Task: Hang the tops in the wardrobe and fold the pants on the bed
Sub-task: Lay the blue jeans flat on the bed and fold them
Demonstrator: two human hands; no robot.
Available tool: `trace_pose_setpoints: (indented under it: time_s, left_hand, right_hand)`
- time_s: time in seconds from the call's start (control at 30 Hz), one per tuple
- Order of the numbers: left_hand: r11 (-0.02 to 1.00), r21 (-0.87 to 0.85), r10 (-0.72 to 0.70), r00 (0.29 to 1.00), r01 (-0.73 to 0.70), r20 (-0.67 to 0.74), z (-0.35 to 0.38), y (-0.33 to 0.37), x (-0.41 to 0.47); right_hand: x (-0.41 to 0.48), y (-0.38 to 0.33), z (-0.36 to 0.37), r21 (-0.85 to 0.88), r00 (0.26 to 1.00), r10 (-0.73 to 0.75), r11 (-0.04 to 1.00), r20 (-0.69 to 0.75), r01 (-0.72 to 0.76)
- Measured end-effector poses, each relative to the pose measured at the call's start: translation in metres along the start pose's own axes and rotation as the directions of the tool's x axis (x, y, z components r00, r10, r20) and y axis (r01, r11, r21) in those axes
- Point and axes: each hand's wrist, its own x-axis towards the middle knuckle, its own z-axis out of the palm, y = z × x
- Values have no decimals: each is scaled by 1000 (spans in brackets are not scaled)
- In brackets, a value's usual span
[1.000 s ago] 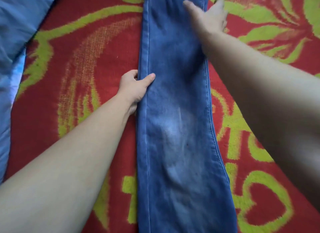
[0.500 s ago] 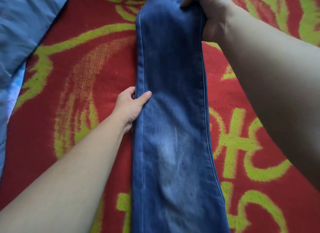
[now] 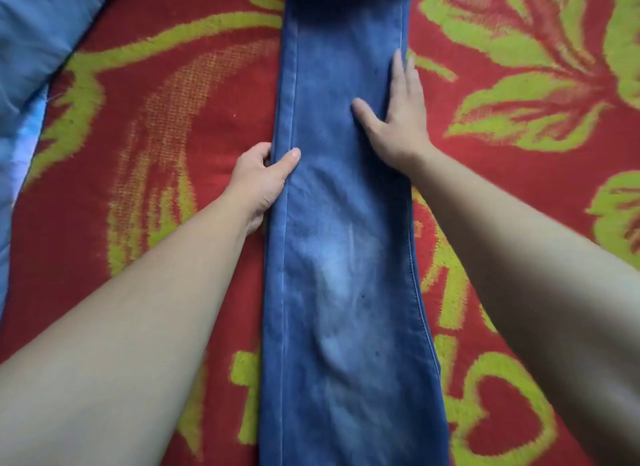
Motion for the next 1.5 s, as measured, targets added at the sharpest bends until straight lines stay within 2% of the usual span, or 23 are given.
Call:
trace_pose_setpoints:
  time_s: [0.1, 0.23, 0.37, 0.43, 0.53, 0.67, 0.8, 0.93, 1.1, 1.17, 1.23, 1.3, 1.37, 1.43, 1.5]
  left_hand:
    - [997, 56, 49, 999, -48, -7, -1, -3, 0]
    - [989, 103, 109, 994, -106, -25, -2, -7, -7]
    - [963, 223, 154, 988, -151, 6, -17, -19, -28]
    - [930, 331, 169, 986, -161, 5, -26, -32, -46]
    - [821, 549, 204, 979, -158, -23, -36, -62, -84]
    - [756, 650, 189, 977, -77, -103, -40, -106, -157]
    - [651, 758, 65, 992, 38, -106, -43, -167, -252]
    - [682, 716, -27, 983, 149, -179, -42, -228, -338]
    - [679, 674, -102, 946, 291, -306, -27, -257, -397]
    - [680, 653, -138, 933, 333, -332, -24, -262, -409]
    - [707, 619, -166, 932, 341, -323, -22, -267, -420]
    - [728, 569, -247, 921, 381, -300, -27, -276, -432]
    - [746, 516, -346, 907, 421, -239, -38, -291, -442]
    - [798, 422, -402, 902, 429, -158, -51, -301, -455]
    - [827, 403, -382, 918, 392, -111, -63, -309, -467]
  right_hand:
    - [-43, 16, 15, -154, 996, -81, 985, -47, 73]
    - [-70, 22, 17, -261, 999, -39, 964, 21, 43]
    - [-135, 39, 32, -292, 999, 0, 956, 34, 10]
    - [-175, 48, 38, -295, 999, 25, 955, 42, -12]
    - [-226, 58, 41, -307, 995, 57, 951, 81, -29]
    - [-288, 71, 39, -359, 980, 70, 934, 187, 2]
    - [-352, 80, 45, -396, 980, 78, 918, 185, 2]
    - [-414, 93, 46, -432, 966, 55, 900, 252, 61]
    - [-483, 127, 36, -466, 930, 37, 872, 367, 150]
    - [-503, 138, 33, -376, 929, 48, 921, 367, 101]
    - [-523, 142, 33, -238, 955, 58, 971, 291, 14]
    - [-545, 141, 36, -25, 955, 214, 977, 205, -213]
    - [-573, 135, 44, 142, 885, 400, 887, 239, -439]
    - [-601, 132, 54, 124, 819, 462, 842, 339, -526]
    - [-628, 130, 63, 131, 755, 523, 782, 397, -610]
